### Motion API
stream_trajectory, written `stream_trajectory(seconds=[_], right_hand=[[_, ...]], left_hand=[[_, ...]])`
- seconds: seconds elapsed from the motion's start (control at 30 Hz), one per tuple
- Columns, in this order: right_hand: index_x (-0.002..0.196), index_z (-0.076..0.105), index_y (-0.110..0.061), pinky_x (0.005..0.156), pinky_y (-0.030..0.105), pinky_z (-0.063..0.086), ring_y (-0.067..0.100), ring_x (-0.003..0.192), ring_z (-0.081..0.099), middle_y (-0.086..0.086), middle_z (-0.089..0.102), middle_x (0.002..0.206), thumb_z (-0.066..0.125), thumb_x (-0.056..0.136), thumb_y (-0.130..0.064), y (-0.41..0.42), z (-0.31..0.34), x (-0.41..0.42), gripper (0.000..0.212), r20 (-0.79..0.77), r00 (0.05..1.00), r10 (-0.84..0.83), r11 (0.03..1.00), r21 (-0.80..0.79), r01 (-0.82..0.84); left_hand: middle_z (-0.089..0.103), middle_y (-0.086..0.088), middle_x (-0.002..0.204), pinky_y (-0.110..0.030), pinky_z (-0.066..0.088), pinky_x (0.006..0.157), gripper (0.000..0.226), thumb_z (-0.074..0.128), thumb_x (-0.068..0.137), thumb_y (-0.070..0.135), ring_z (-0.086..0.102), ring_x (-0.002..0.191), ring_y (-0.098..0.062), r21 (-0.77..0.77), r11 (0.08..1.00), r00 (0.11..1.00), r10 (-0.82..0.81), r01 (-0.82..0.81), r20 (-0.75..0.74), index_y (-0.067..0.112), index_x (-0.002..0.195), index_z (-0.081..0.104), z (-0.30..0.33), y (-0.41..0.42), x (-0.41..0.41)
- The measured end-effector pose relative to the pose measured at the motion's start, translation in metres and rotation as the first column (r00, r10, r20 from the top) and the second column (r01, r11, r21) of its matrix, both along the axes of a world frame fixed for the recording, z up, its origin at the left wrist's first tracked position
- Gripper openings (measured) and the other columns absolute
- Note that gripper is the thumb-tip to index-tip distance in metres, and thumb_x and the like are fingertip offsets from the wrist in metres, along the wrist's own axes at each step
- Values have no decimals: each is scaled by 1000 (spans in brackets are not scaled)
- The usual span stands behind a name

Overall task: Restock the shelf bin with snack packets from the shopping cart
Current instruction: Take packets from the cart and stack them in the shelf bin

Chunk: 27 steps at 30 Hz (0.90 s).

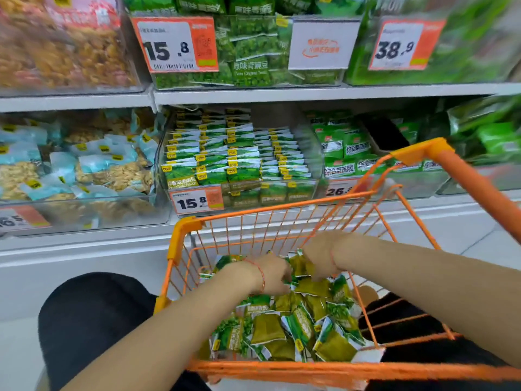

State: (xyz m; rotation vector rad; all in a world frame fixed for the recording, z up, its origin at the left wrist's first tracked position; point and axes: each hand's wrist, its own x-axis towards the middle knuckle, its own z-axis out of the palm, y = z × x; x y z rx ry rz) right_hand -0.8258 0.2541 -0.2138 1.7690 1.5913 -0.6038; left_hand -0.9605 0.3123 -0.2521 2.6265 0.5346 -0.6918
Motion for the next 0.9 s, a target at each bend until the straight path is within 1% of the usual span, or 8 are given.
stream_trajectory(seconds=[0.1,0.23,0.33,0.47,0.57,0.67,0.8,0.9], right_hand=[[140,34,-11,90,39,48,31,117,54,13,48,136,67,78,-57,-6,-23,12,85,125,986,114,994,-20,-112],[152,-7,-23,99,43,44,35,129,43,16,10,158,62,72,-71,-9,-65,16,115,90,988,124,992,3,-124],[150,-16,-28,91,43,50,39,118,52,19,-12,157,54,82,-66,-5,-95,2,105,89,993,82,996,27,-85],[150,-16,-24,92,44,49,47,130,35,23,-14,155,51,95,-32,0,-112,-14,87,152,987,-44,997,74,33],[152,-1,-21,82,40,53,40,115,51,25,2,156,54,91,-6,1,-112,-12,84,150,988,-46,989,143,24],[148,21,-19,77,39,51,34,106,58,18,36,143,54,89,-1,4,-104,0,70,81,992,-99,965,250,76],[136,44,-29,85,37,52,28,109,57,8,52,133,60,90,-25,9,-65,17,49,-137,952,-273,907,293,302],[128,55,-27,78,32,49,22,96,58,8,50,133,66,85,-18,5,-24,19,45,-449,815,-365,858,179,482]], left_hand=[[58,-11,129,-35,47,87,45,55,93,34,56,113,-29,35,999,999,17,-16,-44,12,133,51,-21,4,6],[58,-11,124,-37,48,90,45,48,96,39,56,110,-28,-40,992,991,120,-122,-52,10,129,53,-36,16,4],[58,-9,119,-36,45,89,47,46,96,43,56,111,-28,-93,983,985,152,-159,-77,11,130,54,-45,26,-2],[59,-8,113,-34,45,84,51,46,95,48,54,96,-23,-62,984,979,159,-168,-129,11,129,55,-51,36,-7],[56,-6,101,-31,41,73,49,43,97,45,51,87,-21,-65,987,986,141,-147,-88,9,129,52,-43,33,-2],[60,-11,117,-29,40,68,50,41,99,43,55,93,-24,-90,983,987,155,-158,-39,10,135,47,-33,36,-2],[52,-10,135,-31,42,89,55,42,99,43,51,118,-27,-87,962,964,262,-257,50,12,144,37,-16,50,-15],[45,-6,143,-31,38,100,60,54,93,43,46,127,-23,-300,899,916,373,-319,146,17,144,37,0,55,-22]])
